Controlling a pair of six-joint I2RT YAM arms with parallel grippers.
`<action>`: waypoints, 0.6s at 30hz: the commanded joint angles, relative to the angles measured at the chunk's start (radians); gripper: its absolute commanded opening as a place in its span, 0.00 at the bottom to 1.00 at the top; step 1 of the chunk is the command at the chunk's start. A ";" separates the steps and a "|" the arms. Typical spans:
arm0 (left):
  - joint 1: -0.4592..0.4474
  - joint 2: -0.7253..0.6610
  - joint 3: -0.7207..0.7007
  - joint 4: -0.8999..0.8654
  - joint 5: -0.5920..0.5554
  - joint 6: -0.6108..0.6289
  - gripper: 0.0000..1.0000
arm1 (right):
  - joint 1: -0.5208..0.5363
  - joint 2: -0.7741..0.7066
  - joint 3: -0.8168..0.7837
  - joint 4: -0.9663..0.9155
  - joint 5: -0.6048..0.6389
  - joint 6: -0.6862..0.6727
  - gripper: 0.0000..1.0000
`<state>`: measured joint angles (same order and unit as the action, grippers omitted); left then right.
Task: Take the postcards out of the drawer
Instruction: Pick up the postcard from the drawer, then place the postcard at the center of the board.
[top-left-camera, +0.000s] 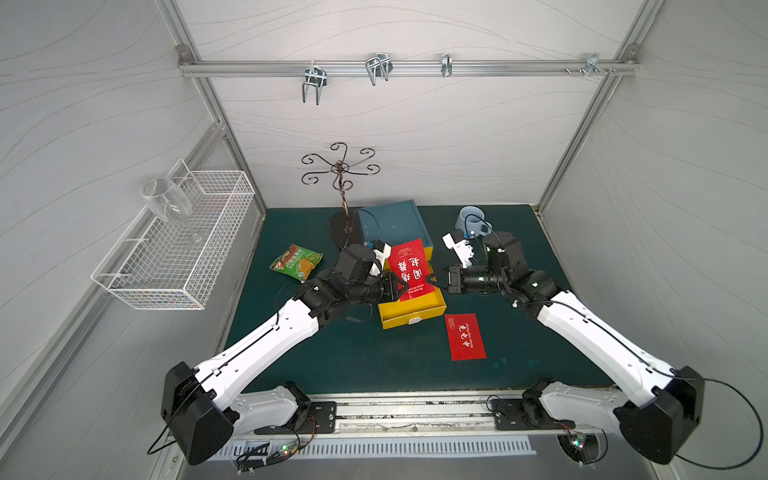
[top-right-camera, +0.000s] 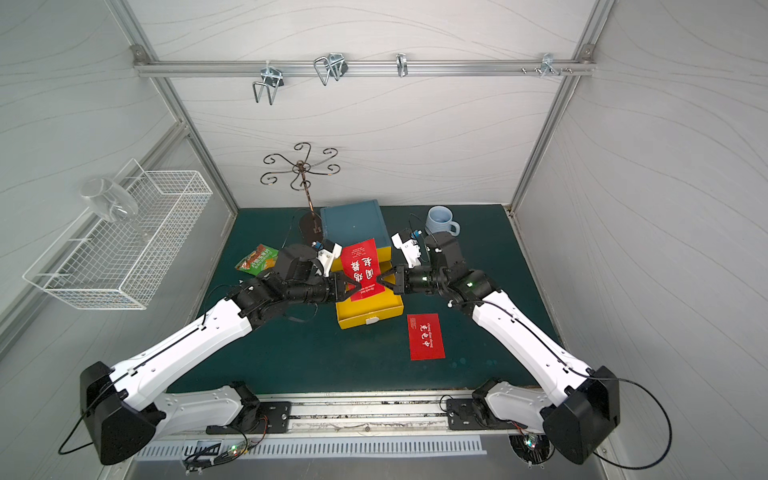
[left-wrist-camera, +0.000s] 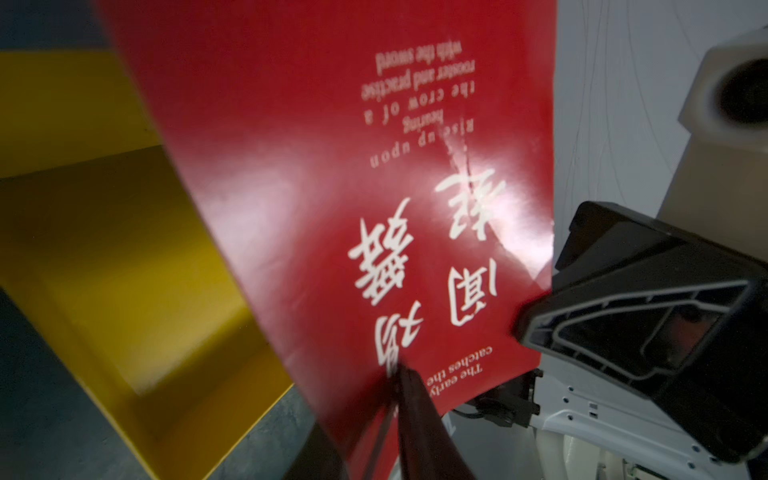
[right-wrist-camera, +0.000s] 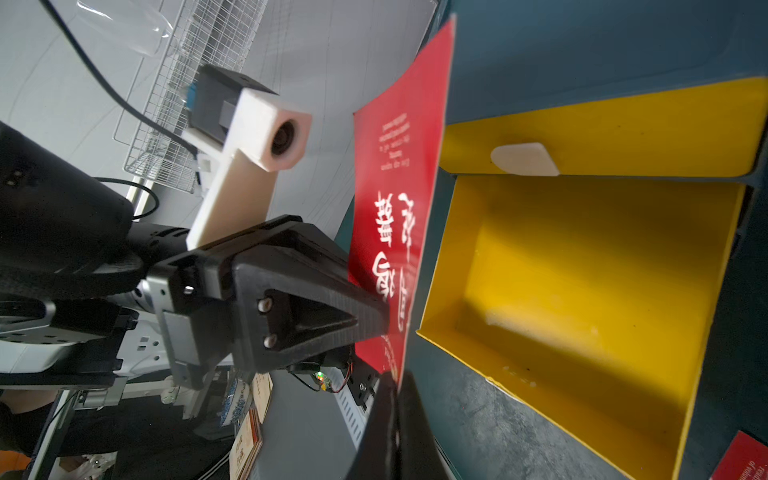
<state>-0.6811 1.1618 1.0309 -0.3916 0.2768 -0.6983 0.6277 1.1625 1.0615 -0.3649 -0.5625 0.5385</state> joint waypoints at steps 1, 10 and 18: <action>0.008 -0.073 -0.033 0.098 -0.057 0.022 0.46 | -0.028 -0.053 -0.009 -0.071 -0.033 -0.006 0.00; 0.016 -0.160 -0.099 0.112 -0.122 0.061 0.76 | -0.177 -0.270 -0.169 -0.168 -0.158 0.088 0.00; 0.058 -0.180 -0.130 0.119 -0.114 0.061 0.80 | -0.177 -0.455 -0.258 -0.395 -0.086 0.149 0.00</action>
<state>-0.6388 0.9958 0.9001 -0.3237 0.1703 -0.6540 0.4557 0.7555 0.8188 -0.6334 -0.6754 0.6590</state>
